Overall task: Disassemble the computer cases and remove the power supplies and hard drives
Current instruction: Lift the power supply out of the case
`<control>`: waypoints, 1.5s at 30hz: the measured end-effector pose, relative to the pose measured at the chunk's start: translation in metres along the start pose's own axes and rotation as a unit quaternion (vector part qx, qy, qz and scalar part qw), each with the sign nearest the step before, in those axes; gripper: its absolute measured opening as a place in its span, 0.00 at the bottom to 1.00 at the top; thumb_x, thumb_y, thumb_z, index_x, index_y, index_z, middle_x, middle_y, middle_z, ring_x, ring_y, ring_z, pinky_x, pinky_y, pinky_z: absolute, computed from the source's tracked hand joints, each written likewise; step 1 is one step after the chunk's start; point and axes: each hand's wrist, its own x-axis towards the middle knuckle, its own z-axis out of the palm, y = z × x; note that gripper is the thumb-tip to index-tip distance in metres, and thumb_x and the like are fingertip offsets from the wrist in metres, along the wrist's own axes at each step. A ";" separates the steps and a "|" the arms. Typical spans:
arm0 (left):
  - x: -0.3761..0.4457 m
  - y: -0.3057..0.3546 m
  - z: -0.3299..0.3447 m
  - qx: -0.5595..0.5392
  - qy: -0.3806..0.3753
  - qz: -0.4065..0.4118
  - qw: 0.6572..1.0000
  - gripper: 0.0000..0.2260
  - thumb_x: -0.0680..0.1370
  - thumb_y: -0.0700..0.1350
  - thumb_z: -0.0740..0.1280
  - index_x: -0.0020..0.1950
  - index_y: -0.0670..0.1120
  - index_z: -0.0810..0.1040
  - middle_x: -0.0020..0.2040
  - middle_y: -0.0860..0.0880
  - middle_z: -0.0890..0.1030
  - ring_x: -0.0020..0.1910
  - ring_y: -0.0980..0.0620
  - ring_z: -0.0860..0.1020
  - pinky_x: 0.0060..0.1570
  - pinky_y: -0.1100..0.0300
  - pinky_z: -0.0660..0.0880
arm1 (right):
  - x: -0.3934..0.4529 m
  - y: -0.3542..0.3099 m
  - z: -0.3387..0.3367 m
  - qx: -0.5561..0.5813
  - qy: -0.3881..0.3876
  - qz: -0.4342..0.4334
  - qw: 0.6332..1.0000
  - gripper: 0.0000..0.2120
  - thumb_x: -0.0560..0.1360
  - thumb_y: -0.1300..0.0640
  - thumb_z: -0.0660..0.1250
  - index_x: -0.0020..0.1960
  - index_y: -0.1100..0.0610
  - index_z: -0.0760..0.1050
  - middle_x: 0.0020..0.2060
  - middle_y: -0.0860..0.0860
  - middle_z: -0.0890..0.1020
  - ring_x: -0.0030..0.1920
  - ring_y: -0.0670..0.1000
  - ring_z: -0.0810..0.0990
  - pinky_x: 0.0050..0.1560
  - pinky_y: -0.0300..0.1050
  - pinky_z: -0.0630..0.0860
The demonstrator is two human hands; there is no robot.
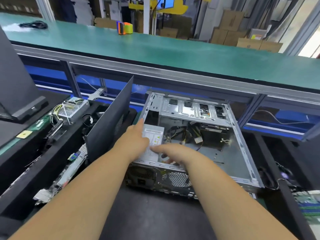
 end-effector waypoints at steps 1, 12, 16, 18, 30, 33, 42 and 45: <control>0.001 -0.001 0.001 -0.002 -0.002 0.003 1.000 0.34 0.78 0.48 0.61 0.80 0.61 0.48 0.78 0.51 0.59 0.67 0.45 0.71 0.56 0.53 0.71 | 0.001 -0.001 0.000 -0.010 -0.005 -0.015 1.000 0.22 0.74 0.34 0.66 0.62 0.45 0.75 0.53 0.46 0.79 0.47 0.46 0.78 0.41 0.41 0.70; -0.001 -0.003 0.004 -0.021 0.024 0.014 0.999 0.33 0.80 0.52 0.62 0.79 0.65 0.45 0.77 0.53 0.60 0.58 0.52 0.73 0.48 0.57 0.71 | -0.003 -0.003 0.001 -0.023 0.016 -0.025 0.999 0.30 0.75 0.31 0.62 0.69 0.49 0.73 0.64 0.48 0.78 0.55 0.50 0.79 0.43 0.43 0.70; 0.000 -0.003 0.004 -0.023 0.031 0.011 0.999 0.34 0.80 0.54 0.63 0.79 0.64 0.46 0.78 0.52 0.59 0.66 0.49 0.72 0.51 0.56 0.70 | 0.002 -0.001 0.002 -0.035 0.021 -0.026 0.999 0.36 0.74 0.30 0.61 0.73 0.53 0.69 0.67 0.51 0.76 0.57 0.51 0.80 0.49 0.48 0.71; 0.002 -0.001 0.003 -0.025 0.035 0.005 0.999 0.35 0.80 0.55 0.64 0.79 0.63 0.46 0.77 0.51 0.62 0.65 0.48 0.73 0.53 0.54 0.73 | 0.007 0.000 0.002 -0.029 0.026 -0.036 0.999 0.37 0.75 0.31 0.62 0.74 0.55 0.67 0.66 0.52 0.77 0.55 0.50 0.81 0.50 0.49 0.71; 0.002 0.003 0.001 -0.014 0.026 -0.036 0.999 0.33 0.81 0.55 0.59 0.80 0.60 0.44 0.73 0.45 0.66 0.59 0.46 0.76 0.55 0.47 0.77 | 0.023 -0.003 -0.002 0.007 0.043 -0.067 0.997 0.26 0.78 0.38 0.64 0.65 0.58 0.74 0.58 0.54 0.82 0.54 0.51 0.82 0.60 0.51 0.74; 0.000 0.003 -0.001 -0.037 0.020 -0.026 0.999 0.34 0.80 0.53 0.62 0.80 0.60 0.46 0.73 0.46 0.67 0.61 0.46 0.75 0.57 0.48 0.76 | 0.022 -0.002 -0.003 0.029 0.112 -0.087 0.990 0.36 0.70 0.34 0.67 0.72 0.53 0.69 0.66 0.51 0.77 0.62 0.54 0.78 0.64 0.55 0.73; -0.001 0.001 -0.001 -0.058 0.020 -0.017 0.998 0.33 0.81 0.51 0.60 0.80 0.59 0.45 0.74 0.47 0.66 0.59 0.47 0.76 0.55 0.49 0.77 | 0.023 -0.003 -0.004 -0.002 0.090 -0.014 0.996 0.44 0.73 0.26 0.58 0.78 0.53 0.58 0.68 0.54 0.74 0.50 0.49 0.82 0.52 0.50 0.68; -0.001 0.002 -0.001 -0.058 0.022 -0.019 0.998 0.32 0.81 0.50 0.60 0.81 0.59 0.46 0.75 0.48 0.65 0.61 0.46 0.75 0.57 0.49 0.76 | 0.019 -0.004 -0.004 -0.013 0.084 -0.017 0.996 0.44 0.73 0.25 0.57 0.79 0.53 0.58 0.68 0.54 0.74 0.52 0.51 0.82 0.55 0.51 0.67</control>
